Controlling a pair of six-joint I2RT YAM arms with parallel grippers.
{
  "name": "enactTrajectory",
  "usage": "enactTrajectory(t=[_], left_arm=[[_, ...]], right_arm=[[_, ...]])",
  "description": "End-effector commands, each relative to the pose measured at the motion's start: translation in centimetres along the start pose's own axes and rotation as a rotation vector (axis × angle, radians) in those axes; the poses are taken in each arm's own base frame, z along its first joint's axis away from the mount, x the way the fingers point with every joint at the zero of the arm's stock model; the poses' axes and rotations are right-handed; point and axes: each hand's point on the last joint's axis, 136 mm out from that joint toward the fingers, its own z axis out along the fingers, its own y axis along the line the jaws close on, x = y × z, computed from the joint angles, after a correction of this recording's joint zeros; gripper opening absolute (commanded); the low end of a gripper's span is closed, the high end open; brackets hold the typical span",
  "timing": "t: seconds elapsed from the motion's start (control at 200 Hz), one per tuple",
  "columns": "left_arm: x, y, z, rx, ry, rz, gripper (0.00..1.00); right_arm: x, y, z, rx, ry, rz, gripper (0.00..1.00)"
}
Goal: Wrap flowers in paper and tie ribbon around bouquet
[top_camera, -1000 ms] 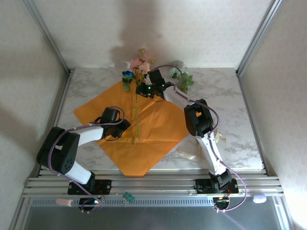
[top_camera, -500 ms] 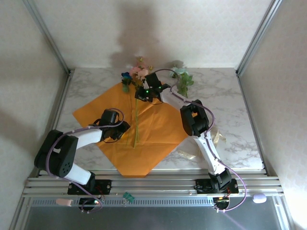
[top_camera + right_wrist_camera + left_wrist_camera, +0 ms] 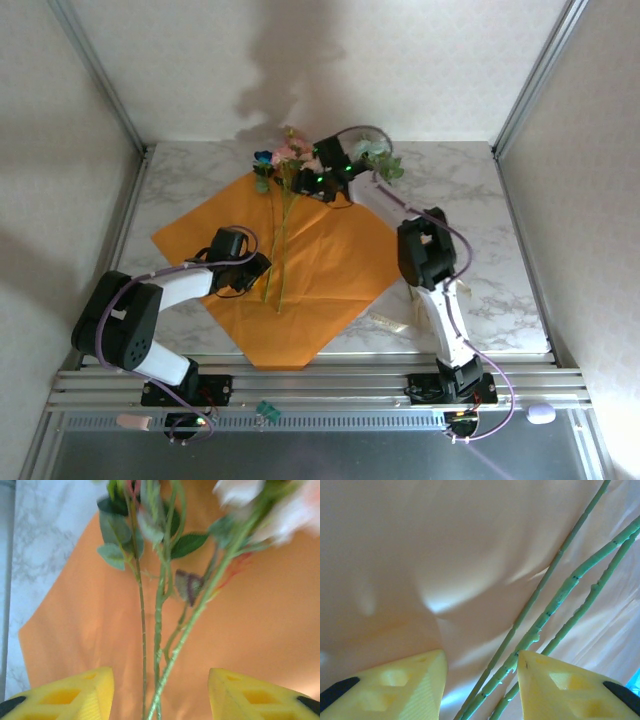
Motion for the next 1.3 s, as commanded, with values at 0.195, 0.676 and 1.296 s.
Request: enactTrajectory(t=[0.195,0.676,1.296], left_arm=[[1.8,3.5,0.0,-0.145,0.057,-0.037,0.41],[1.0,2.6,0.0,-0.161,0.050,-0.016,0.41],[0.1,0.3,-1.4,-0.143,0.038,0.048,0.43]], right_arm=[[-1.1,-17.4,-11.2,0.468,0.029,-0.138,0.37],[-0.2,-25.3,-7.5,0.627,0.204,-0.156,0.43],[0.4,-27.7,-4.7,0.663,0.288,-0.126,0.12]])
